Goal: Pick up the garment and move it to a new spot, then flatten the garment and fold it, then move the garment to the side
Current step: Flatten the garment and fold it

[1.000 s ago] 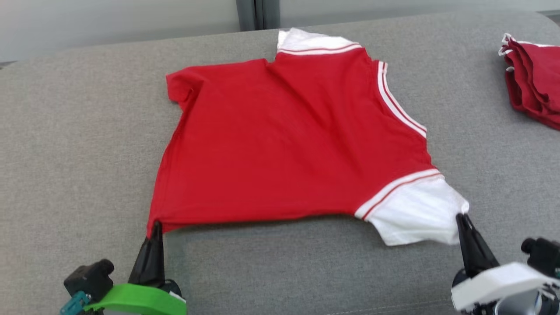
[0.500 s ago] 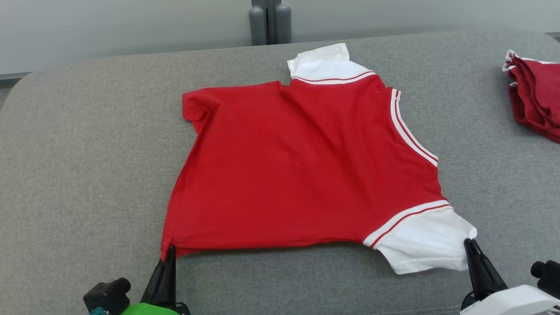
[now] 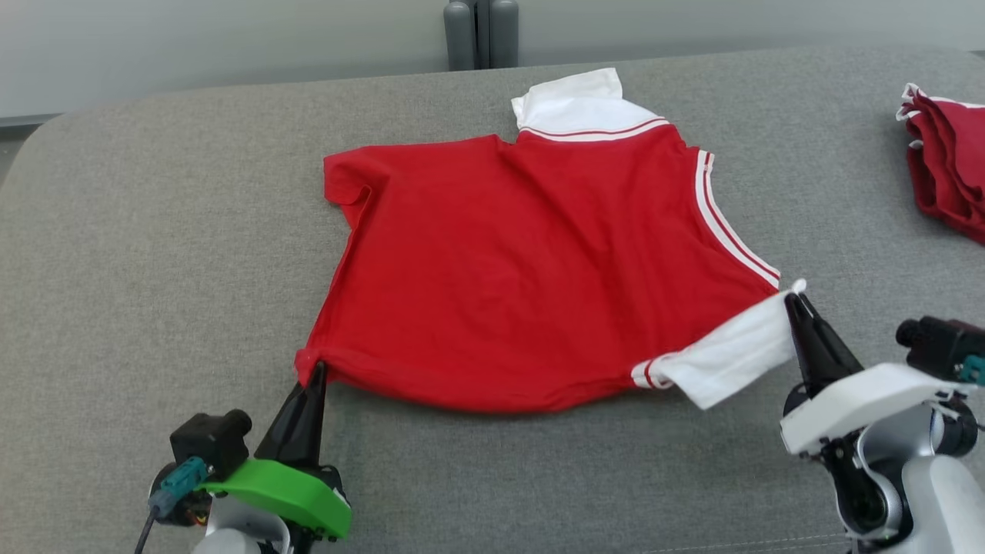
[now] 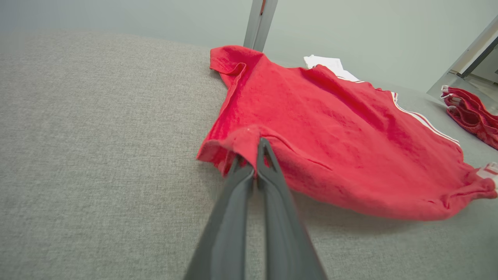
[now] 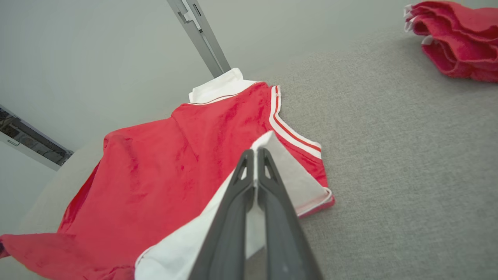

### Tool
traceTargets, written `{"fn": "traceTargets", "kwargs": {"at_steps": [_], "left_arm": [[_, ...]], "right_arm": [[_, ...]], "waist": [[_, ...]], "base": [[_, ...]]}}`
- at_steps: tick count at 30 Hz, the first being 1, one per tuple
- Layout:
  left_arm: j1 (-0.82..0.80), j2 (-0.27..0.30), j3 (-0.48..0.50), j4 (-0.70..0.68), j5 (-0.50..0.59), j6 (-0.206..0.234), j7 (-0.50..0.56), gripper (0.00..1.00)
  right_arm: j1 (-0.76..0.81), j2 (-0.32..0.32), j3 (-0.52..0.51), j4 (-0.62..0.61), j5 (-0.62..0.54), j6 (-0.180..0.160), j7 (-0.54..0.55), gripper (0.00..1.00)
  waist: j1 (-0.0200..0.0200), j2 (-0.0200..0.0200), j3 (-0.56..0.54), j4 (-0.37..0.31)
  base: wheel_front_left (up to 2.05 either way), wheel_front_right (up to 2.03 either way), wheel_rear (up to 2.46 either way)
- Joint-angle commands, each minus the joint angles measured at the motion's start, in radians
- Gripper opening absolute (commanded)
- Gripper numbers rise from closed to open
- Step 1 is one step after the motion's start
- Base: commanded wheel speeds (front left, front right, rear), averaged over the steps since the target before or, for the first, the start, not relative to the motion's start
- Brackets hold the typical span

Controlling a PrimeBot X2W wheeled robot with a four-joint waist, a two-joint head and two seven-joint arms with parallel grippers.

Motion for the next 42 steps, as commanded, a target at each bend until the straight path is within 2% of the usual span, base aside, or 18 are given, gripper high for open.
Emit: {"fn": "traceTargets", "kwargs": {"at_steps": [1, 7, 15, 16, 17, 18, 19, 20, 30, 35, 42], "left_arm": [[-0.031, 0.01, -0.005, 0.009, 0.009, -0.007, 0.006, 0.0], [-0.136, 0.022, -0.015, 0.072, 0.023, -0.025, 0.02, 0.0], [-0.268, 0.01, -0.03, 0.2, 0.025, -0.05, 0.012, 0.0], [-0.281, 0.007, -0.033, 0.217, 0.026, -0.052, 0.009, 0.0], [-0.291, 0.003, -0.034, 0.231, 0.025, -0.054, 0.007, 0.0], [-0.302, 0.001, -0.034, 0.244, 0.028, -0.054, -0.001, 0.45], [-0.308, 0.0, -0.033, 0.255, 0.032, -0.053, -0.004, 0.91], [-0.313, -0.004, -0.032, 0.267, 0.035, -0.053, -0.011, 1.0], [-0.242, -0.03, -0.018, 0.305, 0.041, -0.061, -0.036, 1.0], [-0.22, -0.044, -0.018, 0.327, 0.043, -0.062, -0.036, 1.0], [-0.268, -0.066, -0.013, 0.376, 0.041, -0.064, -0.036, 1.0]], "right_arm": [[-0.044, -0.01, -0.001, 0.028, -0.001, 0.0, 0.003, 0.0], [-0.226, -0.035, 0.004, 0.2, -0.002, 0.0, 0.013, 0.0], [-0.432, -0.044, 0.019, 0.455, -0.007, 0.0, -0.049, 0.0], [-0.449, -0.045, 0.026, 0.483, -0.008, 0.0, -0.062, 0.26], [-0.461, -0.048, 0.035, 0.502, -0.01, 0.0, -0.076, 0.88], [-0.474, -0.051, 0.043, 0.525, -0.009, 0.0, -0.092, 1.0], [-0.481, -0.057, 0.051, 0.54, -0.011, 0.0, -0.107, 1.0], [-0.488, -0.064, 0.061, 0.557, -0.01, 0.0, -0.127, 1.0], [-0.41, -0.164, 0.135, 0.65, 0.016, 0.0, -0.233, 1.0], [-0.38, -0.17, 0.165, 0.679, 0.036, 0.0, -0.249, 1.0], [-0.389, -0.154, 0.219, 0.702, 0.039, 0.0, -0.267, 1.0]], "waist": [[0.0001, 0.0, 0.016, 0.001], [0.0001, 0.0, 0.061, 0.012], [0.0001, 0.0, 0.102, 0.018], [0.0001, 0.0, 0.105, 0.018], [0.0001, 0.0, 0.106, 0.018], [0.0001, 0.0, 0.107, 0.018], [0.0001, 0.0, 0.107, 0.018], [0.0001, 0.0, 0.106, 0.018], [0.0001, 0.0, 0.084, 0.018], [0.0001, 0.0, 0.094, 0.016], [0.0001, 0.0, 0.116, 0.012]], "base": [[0.0, 0.0, 0.0], [0.0, 0.0, 0.0], [0.0, 0.0, 0.0], [0.0, 0.0, 0.0], [0.0, 0.0, 0.0], [0.0, 0.0, 0.0], [0.0, 0.0, 0.0], [0.0, 0.0, 0.0], [0.0, 0.0, 0.0], [0.0, 0.0, 0.0], [0.0, 0.0, 0.0]]}}
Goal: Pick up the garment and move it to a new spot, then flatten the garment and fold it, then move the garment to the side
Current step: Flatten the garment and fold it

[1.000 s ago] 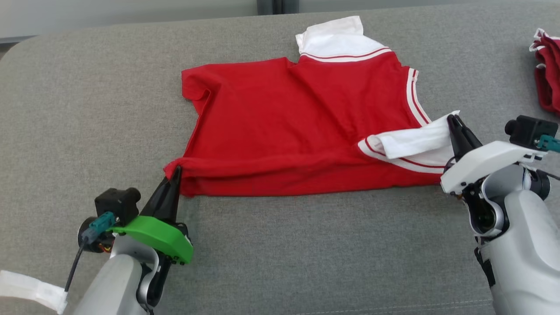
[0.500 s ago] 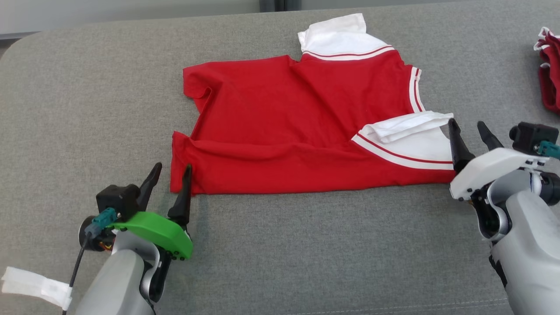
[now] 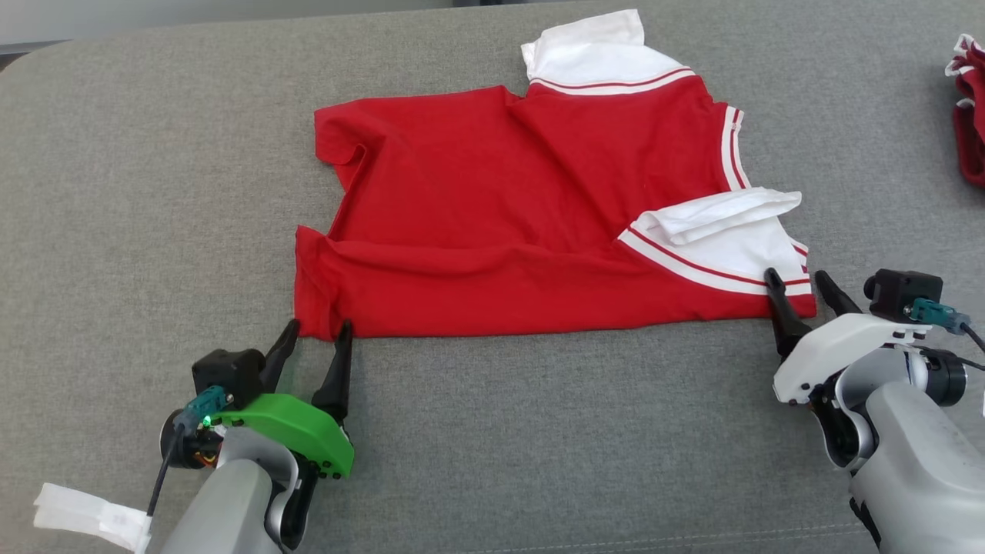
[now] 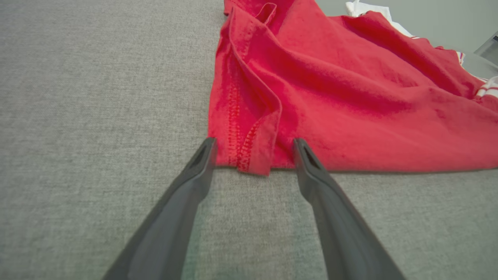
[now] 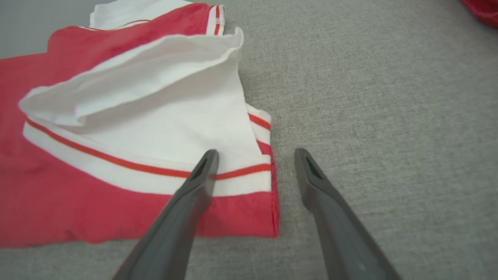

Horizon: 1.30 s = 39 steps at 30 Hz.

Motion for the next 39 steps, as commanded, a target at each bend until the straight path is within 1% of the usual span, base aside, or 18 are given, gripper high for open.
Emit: {"fn": "traceTargets", "kwargs": {"at_steps": [1, 4, 6, 7, 8, 9, 10, 15, 18, 22, 26, 30, 34, 39], "left_arm": [[-0.021, -0.008, 0.006, 0.02, 0.002, 0.004, -0.002, 1.0], [-0.043, -0.01, 0.0, 0.074, 0.015, 0.018, -0.002, 1.0], [-0.051, -0.021, -0.004, 0.109, 0.007, 0.013, 0.0, 1.0], [-0.054, -0.024, -0.006, 0.126, 0.002, 0.008, 0.0, 0.7], [-0.058, -0.027, -0.004, 0.133, -0.003, 0.007, 0.0, 0.42], [-0.063, -0.03, 0.003, 0.139, -0.008, 0.005, 0.0, 0.02], [-0.065, -0.033, 0.008, 0.142, -0.011, 0.003, 0.0, 0.0], [-0.038, -0.034, 0.052, 0.119, -0.033, -0.007, -0.001, 0.0], [0.003, -0.025, 0.075, 0.076, -0.034, -0.01, -0.001, 0.0], [0.091, -0.018, 0.09, -0.003, -0.027, -0.013, -0.002, 0.0], [0.188, -0.007, 0.099, -0.087, -0.019, -0.005, -0.002, 0.0], [0.271, -0.007, 0.095, -0.134, -0.03, 0.009, 0.003, 0.0], [0.34, 0.003, 0.094, -0.159, -0.034, 0.029, 0.011, 0.0], [0.39, 0.002, 0.089, -0.193, -0.044, 0.042, 0.016, 0.0]], "right_arm": [[-0.006, 0.004, 0.012, 0.01, 0.006, 0.0, -0.003, 1.0], [-0.012, 0.005, 0.032, 0.031, 0.001, 0.0, -0.005, 1.0], [-0.016, 0.012, 0.046, 0.04, 0.004, 0.0, -0.01, 1.0], [-0.017, 0.017, 0.054, 0.044, 0.01, 0.0, -0.008, 0.45], [-0.018, 0.017, 0.059, 0.047, 0.015, 0.0, -0.009, 0.22], [-0.018, 0.017, 0.064, 0.051, 0.019, 0.0, -0.01, 0.0], [-0.018, 0.016, 0.067, 0.053, 0.023, 0.0, -0.01, 0.0], [0.002, 0.013, 0.069, 0.06, 0.059, 0.0, -0.047, 0.0], [0.023, 0.011, 0.071, 0.048, 0.077, 0.0, -0.065, 0.0], [0.08, 0.0, 0.065, 0.002, 0.1, 0.0, -0.083, 0.0], [0.173, -0.011, 0.045, -0.079, 0.112, 0.0, -0.084, 0.0], [0.291, -0.012, 0.009, -0.173, 0.105, 0.0, -0.054, 0.0], [0.413, 0.004, -0.057, -0.273, 0.082, -0.001, -0.014, 0.0], [0.528, 0.056, -0.148, -0.396, 0.048, -0.001, 0.049, 0.0]], "waist": [[0.0, -0.0001, 0.006, -0.003], [0.0, -0.0001, 0.01, -0.006], [0.0, -0.0001, 0.011, -0.006], [0.0, -0.0001, 0.011, -0.006], [0.0, -0.0001, 0.01, -0.006], [0.0, -0.0001, 0.008, -0.005], [0.0, -0.0001, 0.006, -0.004], [0.0, -0.0001, -0.026, 0.0], [0.0, -0.0001, -0.056, 0.001], [0.0, -0.0001, -0.098, 0.008], [0.0, -0.0001, -0.13, 0.017], [0.0, -0.0001, -0.144, 0.023], [0.0, -0.0001, -0.149, 0.02], [0.0, -0.0001, -0.152, 0.016]], "base": [[0.0, 0.0, 0.0], [0.0, 0.0, 0.0], [0.0, 0.0, 0.0], [0.0, 0.0, 0.0], [0.0, 0.0, 0.0], [0.0, 0.0, 0.0], [0.0, 0.0, 0.0], [0.0, 0.0, 0.0], [0.0, 0.0, 0.0], [0.0, 0.0, 0.0], [0.0, 0.0, 0.0], [0.0, 0.0, 0.0], [0.0, 0.0, 0.0], [0.0, 0.0, 0.0]]}}
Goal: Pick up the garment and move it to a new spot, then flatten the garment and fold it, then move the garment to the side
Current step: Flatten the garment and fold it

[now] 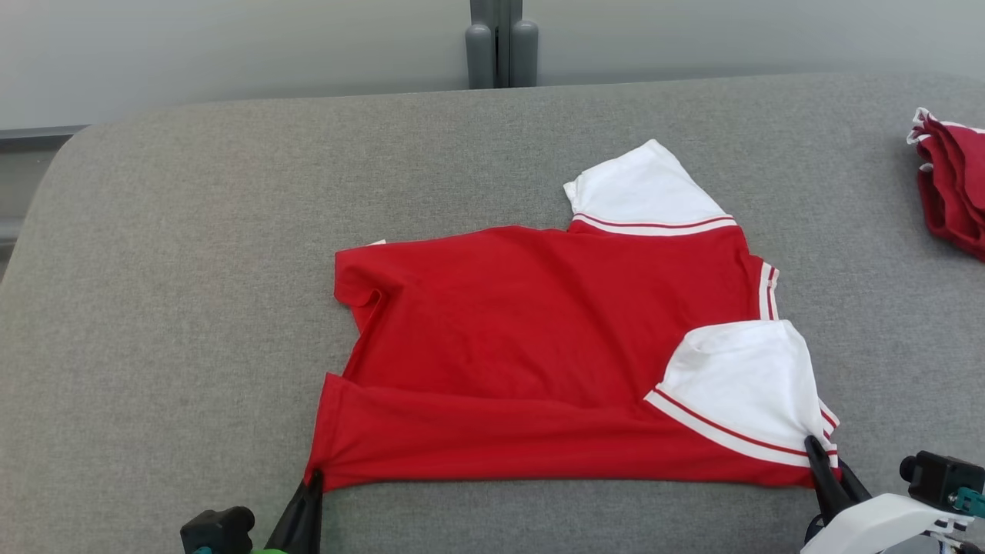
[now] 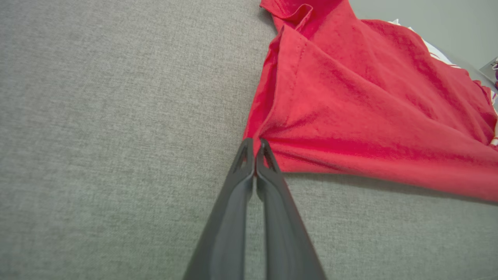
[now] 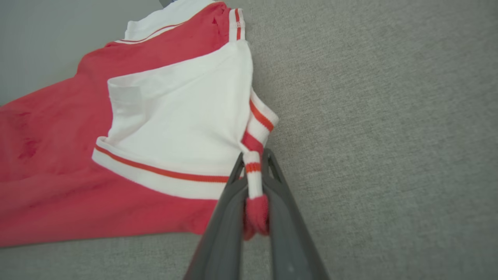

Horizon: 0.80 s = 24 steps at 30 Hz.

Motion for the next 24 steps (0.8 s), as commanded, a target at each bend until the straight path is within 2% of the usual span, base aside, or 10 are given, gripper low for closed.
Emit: {"fn": "traceTargets", "kwargs": {"at_steps": [1, 2, 3, 4, 11, 24], "left_arm": [[0.016, 0.004, 0.001, -0.007, -0.012, 0.011, 0.002, 0.05], [0.017, 0.002, -0.002, -0.012, -0.007, 0.014, 0.001, 0.38], [0.018, -0.001, -0.005, -0.02, -0.002, 0.019, 0.0, 1.0], [0.018, -0.003, -0.007, -0.027, 0.001, 0.021, 0.0, 1.0], [-0.02, 0.006, 0.007, -0.081, 0.035, 0.041, -0.011, 1.0], [-0.11, 0.041, 0.104, -0.187, 0.139, 0.057, -0.017, 1.0]], "right_arm": [[0.021, 0.011, -0.017, -0.023, -0.014, -0.001, 0.019, 0.0], [0.028, 0.018, -0.026, -0.038, -0.027, -0.001, 0.024, 0.2], [0.031, 0.028, -0.035, -0.056, -0.04, -0.001, 0.03, 0.96], [0.033, 0.038, -0.041, -0.066, -0.049, -0.001, 0.036, 1.0], [-0.001, 0.066, -0.077, -0.152, -0.134, -0.001, 0.017, 1.0], [-0.095, 0.072, -0.021, -0.212, -0.276, -0.001, -0.117, 1.0]], "waist": [[0.0, -0.0001, -0.003, -0.002], [0.0, -0.0001, -0.006, -0.004], [0.0, -0.0001, -0.009, -0.006], [0.0, -0.0001, -0.012, -0.007], [0.0, -0.0001, -0.041, -0.013], [0.0, -0.0001, -0.082, -0.021]], "base": [[0.0, 0.0, 0.0], [0.0, 0.0, 0.0], [0.0, 0.0, 0.0], [0.0, 0.0, 0.0], [0.0, 0.0, 0.0], [0.0, 0.0, 0.0]]}}
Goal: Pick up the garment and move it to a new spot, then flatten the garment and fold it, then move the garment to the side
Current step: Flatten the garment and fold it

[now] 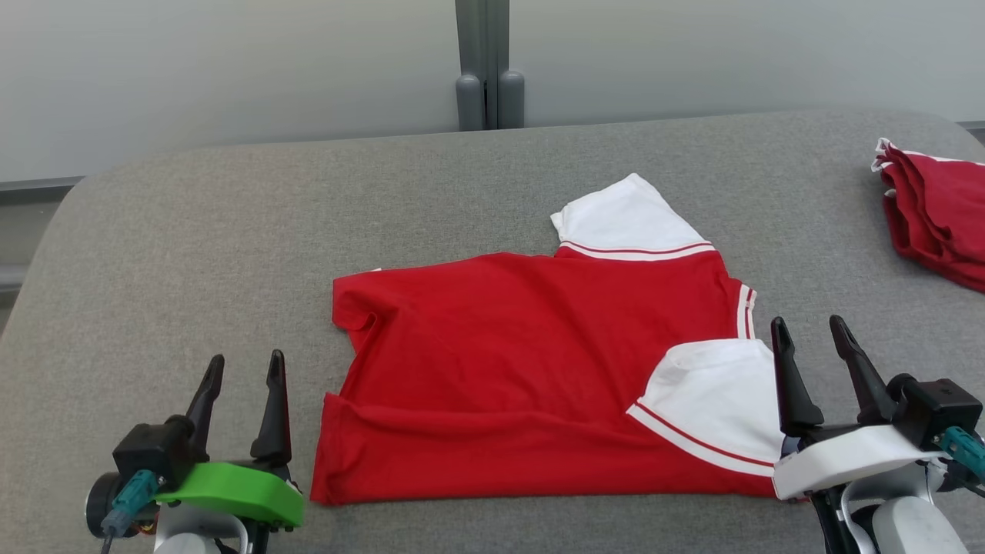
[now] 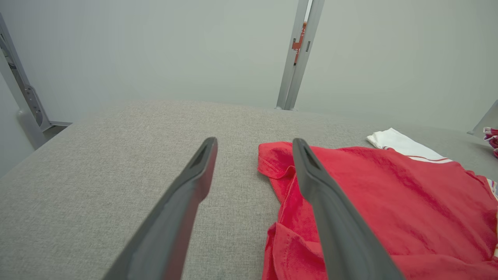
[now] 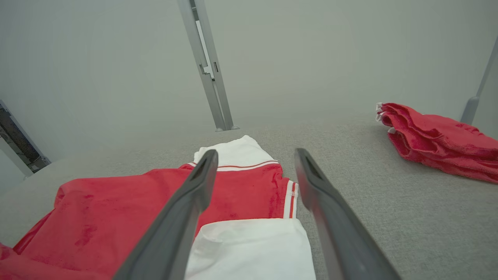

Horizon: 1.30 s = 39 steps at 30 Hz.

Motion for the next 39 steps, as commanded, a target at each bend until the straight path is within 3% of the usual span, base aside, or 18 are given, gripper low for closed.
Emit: {"fn": "traceTargets", "kwargs": {"at_steps": [1, 22, 34, 39], "left_arm": [[-0.019, 0.007, 0.013, -0.009, 0.014, 0.005, -0.002, 1.0], [-0.008, -0.015, 0.095, 0.012, 0.106, -0.04, -0.003, 1.0], [-0.036, -0.024, 0.1, 0.053, 0.122, -0.059, -0.003, 1.0], [-0.09, -0.003, 0.079, 0.1, 0.133, -0.074, -0.003, 1.0]], "right_arm": [[-0.017, 0.004, 0.005, 0.001, -0.015, 0.0, -0.016, 1.0], [-0.03, 0.022, 0.005, 0.056, -0.09, 0.0, -0.064, 1.0], [-0.051, 0.019, 0.005, 0.07, -0.099, 0.0, -0.064, 1.0], [-0.095, 0.0, 0.009, 0.09, -0.106, 0.0, -0.06, 1.0]], "waist": [[0.0, 0.0, -0.001, -0.001], [0.0, 0.0, -0.012, -0.005], [0.0, 0.0, 0.002, -0.003], [0.0, 0.0, 0.024, -0.002]], "base": [[0.0, 0.0, 0.0], [0.0, 0.0, 0.0], [0.0, 0.0, 0.0], [0.0, 0.0, 0.0]]}}
